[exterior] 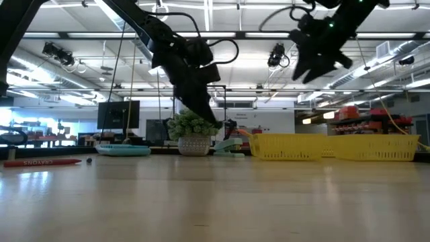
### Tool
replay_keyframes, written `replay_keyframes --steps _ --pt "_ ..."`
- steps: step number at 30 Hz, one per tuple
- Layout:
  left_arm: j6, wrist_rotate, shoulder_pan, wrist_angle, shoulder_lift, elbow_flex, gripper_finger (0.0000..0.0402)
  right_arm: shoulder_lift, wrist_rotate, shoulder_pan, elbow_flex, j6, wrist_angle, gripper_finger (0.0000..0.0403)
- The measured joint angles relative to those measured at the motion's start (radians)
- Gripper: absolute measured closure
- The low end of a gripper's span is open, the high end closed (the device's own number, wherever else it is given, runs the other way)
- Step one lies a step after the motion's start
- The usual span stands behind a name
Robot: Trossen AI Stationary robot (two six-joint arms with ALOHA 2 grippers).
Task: Sort crayons/erasers/pens/pencils in bins
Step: Put the gray crayon into the bottom left yellow bin
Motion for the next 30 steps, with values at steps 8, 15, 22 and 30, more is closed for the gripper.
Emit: replay_keyframes --steps 8,15,22,30 --pt "0.073 -0.054 -0.033 -0.028 -0.007 0.001 0.0364 0.146 0.071 0.043 -0.052 -0.386 0.399 0.0217" --pt "0.165 -0.407 -0.099 -0.358 -0.06 0.002 0.0322 0.188 -0.035 0.03 -0.041 -0.654 0.511 0.0217" --pt "0.005 -0.42 -0.163 -0.74 -0.107 0.001 0.0321 0.179 -0.251 0.031 -0.04 -0.741 0.506 0.0217" --pt "-0.035 -0.486 -0.207 -0.887 -0.188 -0.079 0.0359 0.179 -0.381 0.032 -0.04 -0.75 0.513 0.0217"
